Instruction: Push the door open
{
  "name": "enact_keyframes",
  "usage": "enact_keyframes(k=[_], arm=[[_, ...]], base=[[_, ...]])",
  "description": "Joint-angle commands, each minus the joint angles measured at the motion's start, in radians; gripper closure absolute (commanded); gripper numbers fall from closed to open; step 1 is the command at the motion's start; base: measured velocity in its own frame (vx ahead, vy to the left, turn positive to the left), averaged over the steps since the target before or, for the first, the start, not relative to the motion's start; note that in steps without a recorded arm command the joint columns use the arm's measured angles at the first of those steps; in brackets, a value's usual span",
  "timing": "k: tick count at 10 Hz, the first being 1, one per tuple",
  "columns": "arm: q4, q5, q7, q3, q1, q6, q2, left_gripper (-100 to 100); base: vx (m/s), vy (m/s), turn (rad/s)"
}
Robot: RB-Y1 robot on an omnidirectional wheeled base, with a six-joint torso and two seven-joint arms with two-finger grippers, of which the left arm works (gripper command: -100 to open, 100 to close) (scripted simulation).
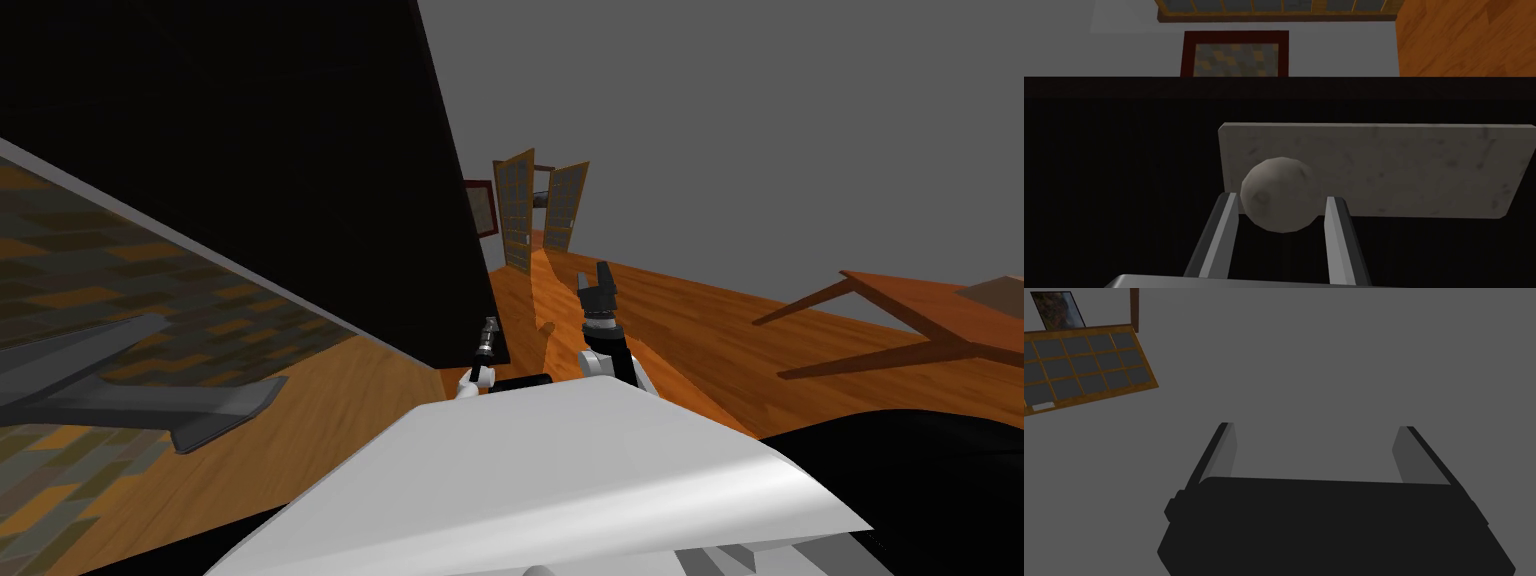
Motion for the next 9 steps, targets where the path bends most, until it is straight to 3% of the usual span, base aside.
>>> enact_keyframes(k=[1, 2, 3, 5, 9], arm=[[-0.001, 0.000, 0.001, 0.001, 0.000, -0.001, 0.000, 100], [-0.001, 0.000, 0.001, 0.001, 0.000, -0.001, 0.000, 100], [0.001, 0.011, -0.004, 0.019, 0.000, 0.000, 0.024, 100], [0.001, 0.021, -0.009, 0.037, -0.002, 0.000, 0.039, 100], [0.001, 0.039, -0.016, 0.070, -0.004, -0.001, 0.052, 100]], base=[[0.000, 0.000, 0.000], [0.000, 0.000, 0.000], [0.120, -0.062, 0.037], [0.159, -0.115, 0.066], [0.194, -0.110, 0.055]])
